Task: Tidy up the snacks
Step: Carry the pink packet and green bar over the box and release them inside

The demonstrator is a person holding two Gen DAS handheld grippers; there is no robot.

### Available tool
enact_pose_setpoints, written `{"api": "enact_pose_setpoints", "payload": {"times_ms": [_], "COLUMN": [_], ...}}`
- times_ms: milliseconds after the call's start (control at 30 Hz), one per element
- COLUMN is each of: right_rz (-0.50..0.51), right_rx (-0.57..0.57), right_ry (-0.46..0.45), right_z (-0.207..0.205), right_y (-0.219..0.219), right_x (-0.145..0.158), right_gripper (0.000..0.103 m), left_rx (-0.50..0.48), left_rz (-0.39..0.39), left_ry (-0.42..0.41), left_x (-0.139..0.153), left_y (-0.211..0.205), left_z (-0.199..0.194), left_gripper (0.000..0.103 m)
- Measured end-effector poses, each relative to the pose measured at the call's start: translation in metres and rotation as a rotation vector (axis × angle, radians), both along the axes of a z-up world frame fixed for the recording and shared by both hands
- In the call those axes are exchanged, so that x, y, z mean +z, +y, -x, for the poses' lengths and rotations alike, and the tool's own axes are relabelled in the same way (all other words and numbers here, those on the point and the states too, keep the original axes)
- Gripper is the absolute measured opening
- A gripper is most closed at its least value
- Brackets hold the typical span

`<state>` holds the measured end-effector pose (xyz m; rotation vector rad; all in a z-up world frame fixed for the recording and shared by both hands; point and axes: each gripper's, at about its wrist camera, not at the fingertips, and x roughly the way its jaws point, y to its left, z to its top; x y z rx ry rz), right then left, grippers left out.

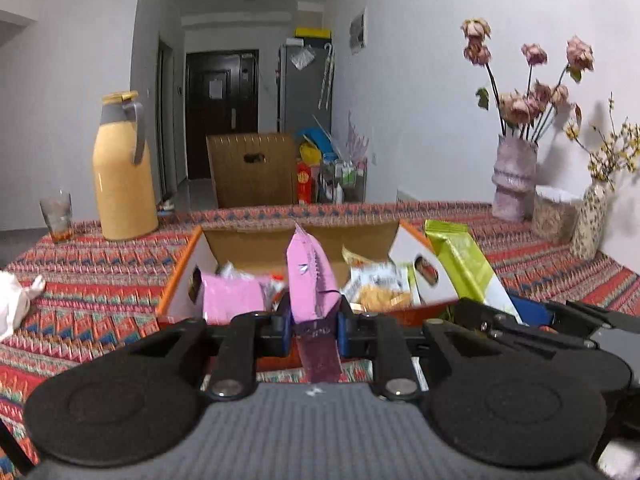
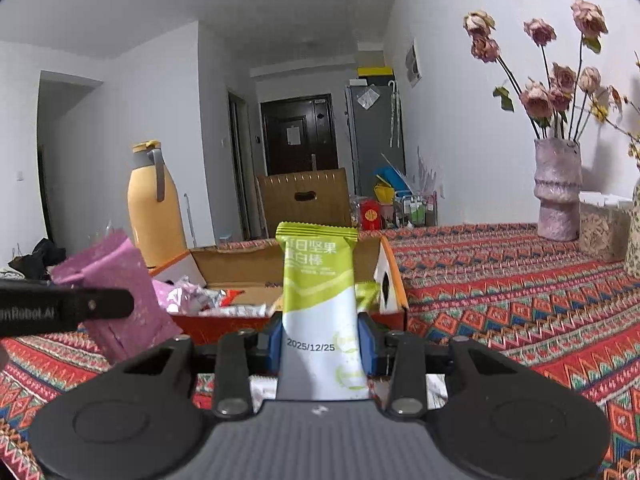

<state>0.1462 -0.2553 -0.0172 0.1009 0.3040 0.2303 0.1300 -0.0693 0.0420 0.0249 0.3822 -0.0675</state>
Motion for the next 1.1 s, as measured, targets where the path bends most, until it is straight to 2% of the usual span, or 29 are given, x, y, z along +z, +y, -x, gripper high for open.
{"api": "enact_pose_setpoints", "payload": {"times_ms": [233,467,733,900,1100], "right_rz": [0.017,0.033,0.040,0.040,0.038], "right_rx": [0.003,-0.001,-0.005,-0.016,-0.015], "right_ry": [-0.050,-0.066,-0.052,-0.020,0.021], "right_z": [-0.017,-0.048,-0.088,-0.112,-0.123], "right_y": [0.013,0.024,0.039,0.048,0.047], "right_x": [0.023,0.037,0.040,0.029,0.015], "right_gripper": [0.037,0.037,0.037,0.036,0.037], "left_rx": [0.007,0.045,0.098,0.129,0.121], "left_rz": [-0.013,-0.010,0.021,0.045,0.078], "left_ry": [-0.067,-0.081,-0.053,-0.026,0.024], "left_x": [0.024,0.032,0.024,0.009,-0.005], "left_y": [0.001,0.007,0.023,0.034,0.047], "left_z": [-0.021,-0.054,-0.100,-0.122,-0.133], "left_gripper": [0.021,0.021,0.021,0.021,0.021]}}
